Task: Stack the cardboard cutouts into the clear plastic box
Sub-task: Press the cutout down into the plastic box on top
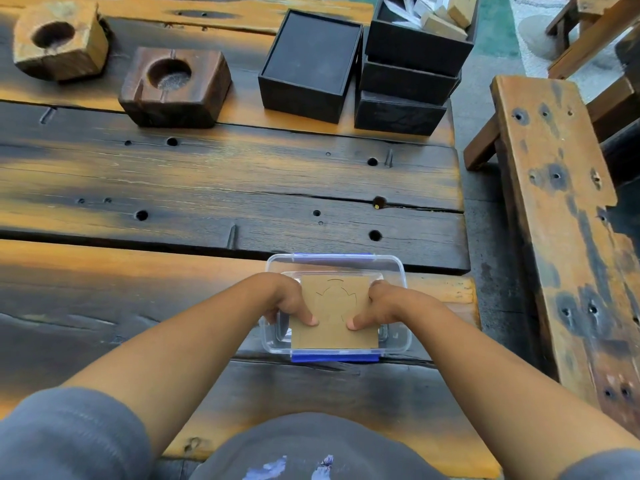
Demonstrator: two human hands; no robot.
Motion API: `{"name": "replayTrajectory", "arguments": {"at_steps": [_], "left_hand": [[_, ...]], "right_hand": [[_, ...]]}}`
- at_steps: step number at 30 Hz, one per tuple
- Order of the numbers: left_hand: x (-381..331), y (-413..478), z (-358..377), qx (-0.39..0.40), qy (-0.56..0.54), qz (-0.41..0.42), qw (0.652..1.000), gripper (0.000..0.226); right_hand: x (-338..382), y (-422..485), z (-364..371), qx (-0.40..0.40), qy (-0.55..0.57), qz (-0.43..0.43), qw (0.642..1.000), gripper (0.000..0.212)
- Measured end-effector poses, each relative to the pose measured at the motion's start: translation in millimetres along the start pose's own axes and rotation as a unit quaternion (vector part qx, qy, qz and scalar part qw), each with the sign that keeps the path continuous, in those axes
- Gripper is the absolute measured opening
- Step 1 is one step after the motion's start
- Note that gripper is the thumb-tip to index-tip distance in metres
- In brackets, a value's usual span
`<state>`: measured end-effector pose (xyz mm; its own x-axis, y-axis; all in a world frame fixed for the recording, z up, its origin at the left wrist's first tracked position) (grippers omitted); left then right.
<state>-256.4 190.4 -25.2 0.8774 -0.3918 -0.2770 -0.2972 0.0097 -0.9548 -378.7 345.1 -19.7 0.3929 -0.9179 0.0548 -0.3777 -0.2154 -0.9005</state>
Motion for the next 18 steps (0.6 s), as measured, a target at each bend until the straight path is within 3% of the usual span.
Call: {"name": "replayTrajectory", "arguments": {"at_steps": [3, 14, 18], "left_hand": [[0.5, 2.9, 2.6, -0.013, 0.054, -0.006, 0.998, 0.088], [-0.8, -3.2, 2.0, 0.011, 0.041, 0.007, 0.999, 0.087], [-1.2, 0.9, 5.1, -0.03, 0.113, -0.005, 0.993, 0.091]], "right_hand": [[4.1, 1.3, 1.6, -0.004, -0.002, 0.01, 1.0, 0.103], [1.0, -3.1, -4.9, 0.026, -0.001, 0.002, 1.0, 0.097], [2.7, 0.7, 0.8, -0.007, -0.021, 0.019, 1.0, 0.108]]}}
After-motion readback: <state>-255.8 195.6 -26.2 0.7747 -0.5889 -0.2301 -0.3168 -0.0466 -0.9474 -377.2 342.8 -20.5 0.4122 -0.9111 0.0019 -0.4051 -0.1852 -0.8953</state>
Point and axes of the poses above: each hand's wrist, its own y-axis towards the middle knuckle, its own z-axis out of the palm, x = y × z, the point moved 5 cm from there along y, towards the middle knuckle, and after that the axes turned 6 degrees about z, right-handed, at the moved point
